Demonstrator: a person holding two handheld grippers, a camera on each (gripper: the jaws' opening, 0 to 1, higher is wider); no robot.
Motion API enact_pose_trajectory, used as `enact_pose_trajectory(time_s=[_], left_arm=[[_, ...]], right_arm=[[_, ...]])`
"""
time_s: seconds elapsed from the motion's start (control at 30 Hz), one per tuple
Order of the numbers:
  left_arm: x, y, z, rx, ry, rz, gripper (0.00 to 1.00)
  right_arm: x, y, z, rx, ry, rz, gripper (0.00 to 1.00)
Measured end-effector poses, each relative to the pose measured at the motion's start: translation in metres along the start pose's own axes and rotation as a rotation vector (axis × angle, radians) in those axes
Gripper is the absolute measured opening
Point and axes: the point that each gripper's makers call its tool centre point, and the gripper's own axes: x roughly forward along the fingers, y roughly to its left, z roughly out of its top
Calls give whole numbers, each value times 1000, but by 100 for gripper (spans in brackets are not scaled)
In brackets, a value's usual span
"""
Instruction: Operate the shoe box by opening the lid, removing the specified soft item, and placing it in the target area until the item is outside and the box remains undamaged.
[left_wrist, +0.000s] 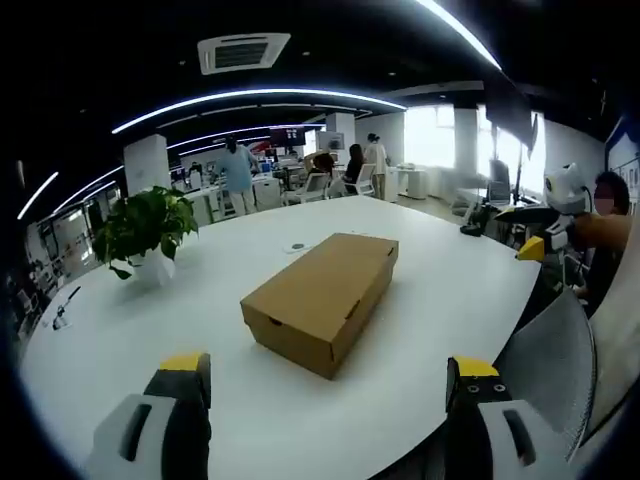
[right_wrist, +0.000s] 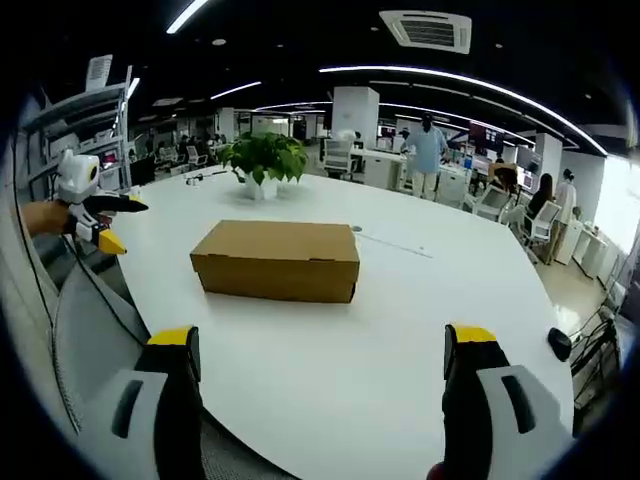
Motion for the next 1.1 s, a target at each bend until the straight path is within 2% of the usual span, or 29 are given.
enact_pose_trajectory(time_s=[1.1], left_arm=[[5, -2, -3, 10, 22, 8, 99]], right_arm=[[2, -4, 0, -13, 15, 27, 96]])
